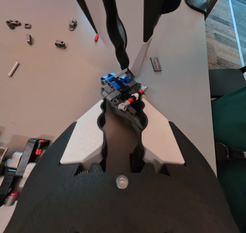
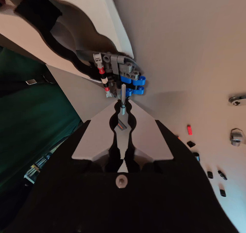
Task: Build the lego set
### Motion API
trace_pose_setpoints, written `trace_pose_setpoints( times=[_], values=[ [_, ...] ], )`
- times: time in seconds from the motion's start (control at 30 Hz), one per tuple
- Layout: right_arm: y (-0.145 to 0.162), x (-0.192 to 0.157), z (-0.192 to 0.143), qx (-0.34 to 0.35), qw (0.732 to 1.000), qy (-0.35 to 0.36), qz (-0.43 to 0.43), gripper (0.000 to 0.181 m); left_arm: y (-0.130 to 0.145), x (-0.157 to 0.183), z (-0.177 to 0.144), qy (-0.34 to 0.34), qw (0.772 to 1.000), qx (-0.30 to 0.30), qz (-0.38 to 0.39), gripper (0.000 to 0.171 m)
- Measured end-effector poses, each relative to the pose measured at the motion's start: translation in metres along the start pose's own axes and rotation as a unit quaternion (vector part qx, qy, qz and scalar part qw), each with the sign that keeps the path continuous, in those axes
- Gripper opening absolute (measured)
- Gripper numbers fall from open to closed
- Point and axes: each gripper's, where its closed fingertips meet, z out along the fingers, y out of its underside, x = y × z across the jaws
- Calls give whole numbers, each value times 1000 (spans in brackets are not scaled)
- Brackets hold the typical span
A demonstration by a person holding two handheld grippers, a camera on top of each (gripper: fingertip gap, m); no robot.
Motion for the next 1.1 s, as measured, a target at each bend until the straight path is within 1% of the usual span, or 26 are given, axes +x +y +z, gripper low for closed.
trace_pose_setpoints(
  times=[0.2,0.33,0.5,0.57,0.63,0.7,0.87,1.1],
  values=[
    [-1,0,0,-13,1000,-23,-5,5,1,1,0,-5,1000,-2,9,47],
    [-1,0,0,-15,1000,-4,-25,5,1,1,1,-8,1000,-3,15,47],
    [-3,3,0,6,999,15,-41,5,-2,-2,-1,-16,1000,5,17,49],
    [-3,3,1,7,999,12,-40,5,-6,-5,-4,-30,999,18,30,53],
    [-4,2,1,8,999,6,-40,5,-14,-5,-9,-38,998,38,45,50],
    [-6,1,2,8,999,5,-47,5,-14,-5,-10,-56,996,32,67,52],
    [-8,0,3,11,999,-5,-45,5,-13,-5,-9,-57,994,30,88,51],
    [-12,-1,2,41,998,-23,-48,5,-9,-8,-9,-39,997,34,62,51]
  ],
)
